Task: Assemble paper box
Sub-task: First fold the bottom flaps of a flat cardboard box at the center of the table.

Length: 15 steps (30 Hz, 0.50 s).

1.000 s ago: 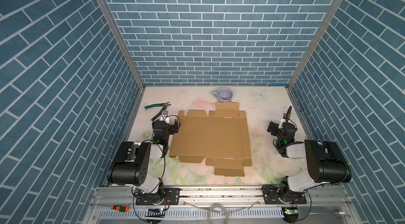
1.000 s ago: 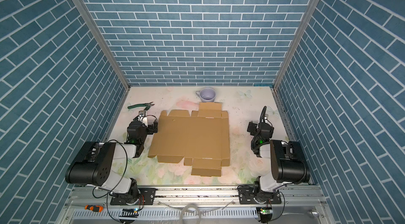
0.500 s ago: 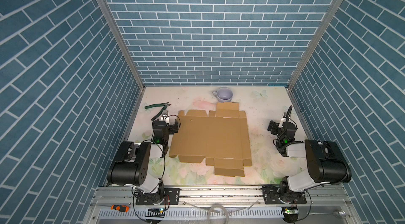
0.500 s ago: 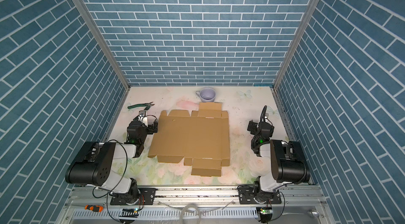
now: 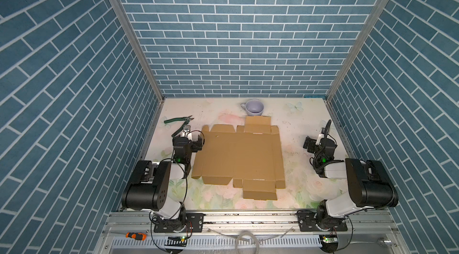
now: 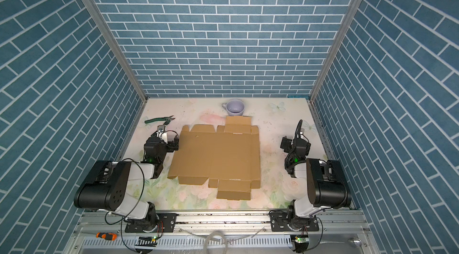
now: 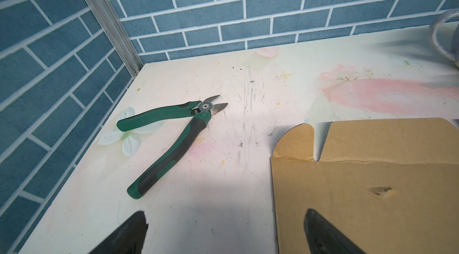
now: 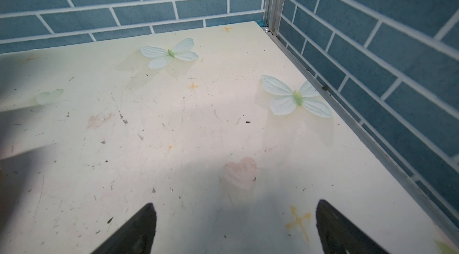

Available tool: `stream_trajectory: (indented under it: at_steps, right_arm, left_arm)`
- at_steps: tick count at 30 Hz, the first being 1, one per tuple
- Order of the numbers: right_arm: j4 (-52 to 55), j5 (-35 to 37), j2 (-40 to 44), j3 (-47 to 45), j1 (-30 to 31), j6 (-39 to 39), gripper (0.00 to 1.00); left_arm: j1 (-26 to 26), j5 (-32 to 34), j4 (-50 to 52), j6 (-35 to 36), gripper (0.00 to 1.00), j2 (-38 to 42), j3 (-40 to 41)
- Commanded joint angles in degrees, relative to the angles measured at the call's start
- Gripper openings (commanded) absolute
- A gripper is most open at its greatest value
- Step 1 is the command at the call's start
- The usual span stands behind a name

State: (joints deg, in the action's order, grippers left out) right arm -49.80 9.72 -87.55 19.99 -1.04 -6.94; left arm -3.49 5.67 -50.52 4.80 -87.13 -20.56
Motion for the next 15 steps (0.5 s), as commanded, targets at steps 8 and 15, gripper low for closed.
stream_trajectory:
  at_steps: [8,15]
  right_arm:
    - [-0.92,3.76,2.23,0.57,-0.1,1.17,0.99]
    - [28.89,8.38,21.21,7.86,1.35,-7.5,0.99]
  left_arm:
    - [2.3,-3.93,0.46,-0.6,1.0,-0.6,-1.38]
    - [0.41,5.27,15.32,-4.87,1.0,20.07,0.29]
